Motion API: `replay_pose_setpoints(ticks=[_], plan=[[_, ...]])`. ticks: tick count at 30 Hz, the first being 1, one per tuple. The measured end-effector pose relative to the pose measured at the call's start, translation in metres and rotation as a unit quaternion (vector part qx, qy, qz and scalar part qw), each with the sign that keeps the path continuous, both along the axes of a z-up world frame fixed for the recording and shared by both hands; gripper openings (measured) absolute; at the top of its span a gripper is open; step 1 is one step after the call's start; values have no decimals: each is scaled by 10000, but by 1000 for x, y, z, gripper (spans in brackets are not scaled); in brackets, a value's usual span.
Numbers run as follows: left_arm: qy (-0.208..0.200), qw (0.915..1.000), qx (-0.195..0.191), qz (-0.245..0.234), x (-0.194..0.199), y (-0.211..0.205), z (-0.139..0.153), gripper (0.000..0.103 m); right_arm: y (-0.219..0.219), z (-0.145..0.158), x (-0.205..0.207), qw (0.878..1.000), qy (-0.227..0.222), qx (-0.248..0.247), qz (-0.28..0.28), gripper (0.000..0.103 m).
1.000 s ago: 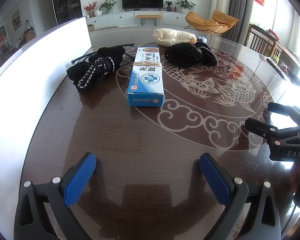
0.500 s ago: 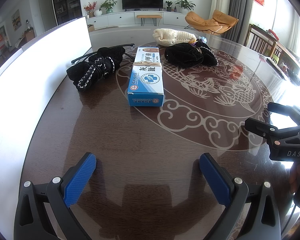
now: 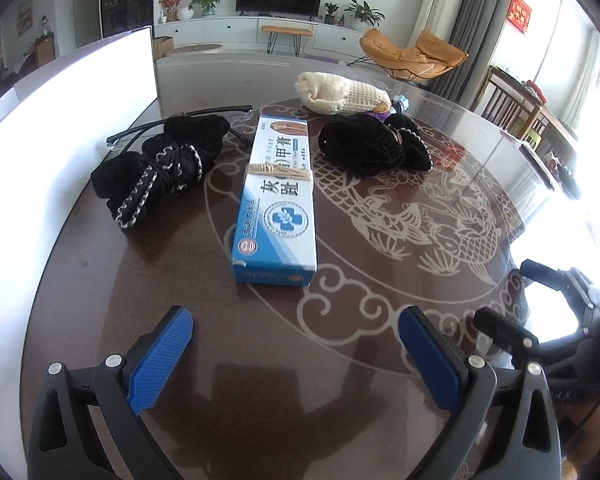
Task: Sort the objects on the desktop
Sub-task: 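Grasp the blue-white ointment box with the left tool, then grasp the black velvet scrunchies with the right tool while the left tool holds the ointment box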
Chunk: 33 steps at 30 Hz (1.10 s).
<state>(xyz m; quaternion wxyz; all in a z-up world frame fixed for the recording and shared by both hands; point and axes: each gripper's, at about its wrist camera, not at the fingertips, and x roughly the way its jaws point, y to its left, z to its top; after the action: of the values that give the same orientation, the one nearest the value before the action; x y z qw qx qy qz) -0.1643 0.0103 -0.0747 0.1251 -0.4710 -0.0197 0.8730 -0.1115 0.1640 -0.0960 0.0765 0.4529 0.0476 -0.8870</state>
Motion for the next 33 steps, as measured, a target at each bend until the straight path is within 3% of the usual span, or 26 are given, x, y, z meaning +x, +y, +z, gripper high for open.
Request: replay_pose_setpoints(ticks=[5,8,10,11,13,14,16,22,23,24,25,26,33], plan=[[-224,9997,10,-12,-56,11,1,103,0,0,0,10000,0,0,0,103],[-231,9991,-345,-71,-73,26,-4,103,0,0,0,10000,1,1,-1,103],[-10,9982,-592,-98,-70,33,-3,85,0,0,0,10000,1,1,-1,103],[94,9969,-781,-80,-67,36,-2,69,0,0,0,10000,1,0,-1,103],[222,9970,-742,-70,-59,35,1,49,0,0,0,10000,1,1,-2,103],[225,9972,-710,-56,-53,32,1,44,0,0,0,10000,1,2,-2,103],[243,9973,-691,-48,-36,28,1,44,0,0,0,10000,1,1,-2,103],[422,9963,-733,129,43,6,-1,46,0,0,0,10000,1,3,-2,103],[427,9959,-763,212,51,2,-1,56,0,0,0,10000,1,2,-2,103],[412,9952,-824,325,54,-1,-3,81,0,0,0,10000,1,3,-2,103],[332,9947,-874,437,55,-5,-6,94,0,0,0,10000,1,3,-2,103],[233,9952,-811,489,53,-9,-8,99,0,0,0,10000,2,3,-2,103],[204,9963,-741,389,53,-4,-10,103,-1,1,-7,9999,-112,-14,107,103]])
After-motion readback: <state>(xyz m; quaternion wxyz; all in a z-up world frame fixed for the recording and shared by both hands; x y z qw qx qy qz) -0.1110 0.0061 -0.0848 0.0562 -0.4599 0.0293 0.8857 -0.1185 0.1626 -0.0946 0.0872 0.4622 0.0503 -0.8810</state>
